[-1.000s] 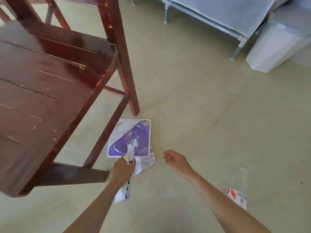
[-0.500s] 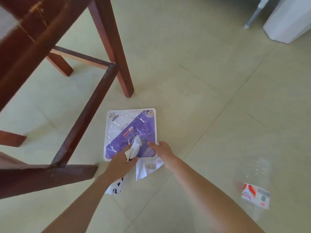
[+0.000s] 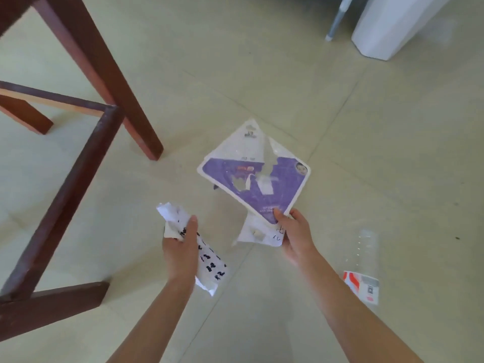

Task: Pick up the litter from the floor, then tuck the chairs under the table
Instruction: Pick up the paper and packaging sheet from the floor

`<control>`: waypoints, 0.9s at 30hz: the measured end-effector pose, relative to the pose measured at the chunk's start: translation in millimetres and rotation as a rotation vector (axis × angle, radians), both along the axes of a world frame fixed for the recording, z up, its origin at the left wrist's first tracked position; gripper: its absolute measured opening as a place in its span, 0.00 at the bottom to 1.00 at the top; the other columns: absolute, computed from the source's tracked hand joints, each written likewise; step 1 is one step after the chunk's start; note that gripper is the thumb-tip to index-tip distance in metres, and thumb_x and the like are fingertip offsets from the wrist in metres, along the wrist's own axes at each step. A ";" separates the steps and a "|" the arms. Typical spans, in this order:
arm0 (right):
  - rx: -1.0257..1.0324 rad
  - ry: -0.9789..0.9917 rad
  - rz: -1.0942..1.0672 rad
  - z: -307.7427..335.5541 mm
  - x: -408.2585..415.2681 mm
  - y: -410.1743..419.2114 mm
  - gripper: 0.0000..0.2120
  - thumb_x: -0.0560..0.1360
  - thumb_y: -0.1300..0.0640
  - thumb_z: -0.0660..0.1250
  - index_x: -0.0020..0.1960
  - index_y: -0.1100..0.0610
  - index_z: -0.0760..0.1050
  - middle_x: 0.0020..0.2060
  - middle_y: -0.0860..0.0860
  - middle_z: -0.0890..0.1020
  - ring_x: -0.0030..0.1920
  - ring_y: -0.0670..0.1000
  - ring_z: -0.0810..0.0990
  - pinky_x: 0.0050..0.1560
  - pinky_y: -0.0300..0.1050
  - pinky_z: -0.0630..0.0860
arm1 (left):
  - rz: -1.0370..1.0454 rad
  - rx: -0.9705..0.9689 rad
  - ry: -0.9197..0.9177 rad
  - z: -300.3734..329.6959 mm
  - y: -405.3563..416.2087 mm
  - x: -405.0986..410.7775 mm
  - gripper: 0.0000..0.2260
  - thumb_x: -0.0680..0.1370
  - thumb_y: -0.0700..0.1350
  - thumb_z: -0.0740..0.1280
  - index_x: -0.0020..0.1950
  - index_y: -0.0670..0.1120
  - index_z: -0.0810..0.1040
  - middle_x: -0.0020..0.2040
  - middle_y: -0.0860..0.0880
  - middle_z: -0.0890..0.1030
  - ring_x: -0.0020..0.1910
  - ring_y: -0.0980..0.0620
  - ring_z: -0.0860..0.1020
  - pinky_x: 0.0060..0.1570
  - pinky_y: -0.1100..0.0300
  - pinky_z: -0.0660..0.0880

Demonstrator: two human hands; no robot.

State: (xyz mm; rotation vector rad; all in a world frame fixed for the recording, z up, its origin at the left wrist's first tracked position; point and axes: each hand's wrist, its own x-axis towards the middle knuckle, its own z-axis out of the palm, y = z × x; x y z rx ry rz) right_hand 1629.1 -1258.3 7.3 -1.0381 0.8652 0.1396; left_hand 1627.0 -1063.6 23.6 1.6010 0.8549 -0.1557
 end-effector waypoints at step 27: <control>-0.671 0.210 0.188 13.9 -88.0 -80.5 0.06 0.71 0.64 0.66 0.46 0.57 0.78 0.47 0.56 0.82 0.47 0.52 0.80 0.45 0.30 0.75 | -0.454 -0.181 -0.075 -8.8 -99.9 -0.6 0.10 0.68 0.39 0.74 0.39 0.52 0.77 0.38 0.52 0.81 0.38 0.51 0.81 0.47 0.54 0.76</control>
